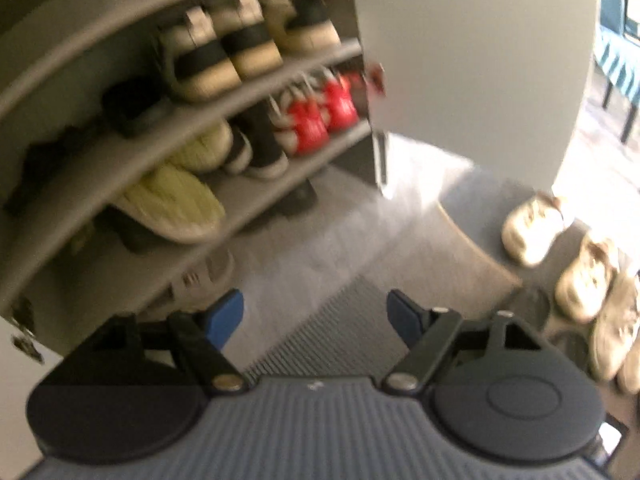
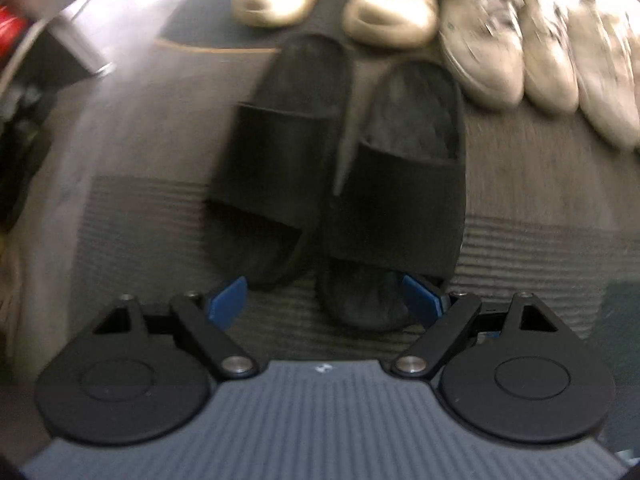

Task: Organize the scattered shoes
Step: 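Close the right tool on both black slides together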

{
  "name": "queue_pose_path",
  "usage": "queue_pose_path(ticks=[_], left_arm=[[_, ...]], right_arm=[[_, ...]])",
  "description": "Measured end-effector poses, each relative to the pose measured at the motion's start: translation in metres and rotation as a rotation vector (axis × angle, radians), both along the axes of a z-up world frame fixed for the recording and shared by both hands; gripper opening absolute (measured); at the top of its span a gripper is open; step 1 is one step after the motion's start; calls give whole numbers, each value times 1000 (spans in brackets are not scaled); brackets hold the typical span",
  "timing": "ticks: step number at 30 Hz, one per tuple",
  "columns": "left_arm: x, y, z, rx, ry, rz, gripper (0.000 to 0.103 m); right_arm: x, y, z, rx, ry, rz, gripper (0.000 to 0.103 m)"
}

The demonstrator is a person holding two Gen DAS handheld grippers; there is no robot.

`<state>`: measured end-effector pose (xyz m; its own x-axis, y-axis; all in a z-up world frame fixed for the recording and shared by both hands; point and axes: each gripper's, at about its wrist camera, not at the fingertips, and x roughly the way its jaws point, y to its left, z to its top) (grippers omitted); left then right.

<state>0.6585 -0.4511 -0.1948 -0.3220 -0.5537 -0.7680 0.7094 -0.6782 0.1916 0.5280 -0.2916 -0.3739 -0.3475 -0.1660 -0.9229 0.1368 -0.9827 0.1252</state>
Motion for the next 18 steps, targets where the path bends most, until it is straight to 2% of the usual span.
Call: queue_pose_path(ticks=[2,5,7,11,14,18], left_arm=[[0,1,-9,1,6,1,80],[-3,-2,-22,54,10,19,80],[-3,-5,-31,50,-17,20,80],[-2,-13,-36,116,-40,30,80],[0,-13,-39,125,-56,18,80],[1,-20,-45,162,-70,32,80]], right_arm=[[7,-6,-17,2,26,-16,87],[17,-15,-42,5,65,-40,87],[24,-22,-59,7,91,-56,90],[37,-33,-91,9,141,-91,90],[46,-37,-95,-10,149,-146,87],[42,-35,-107,33,176,-253,87]])
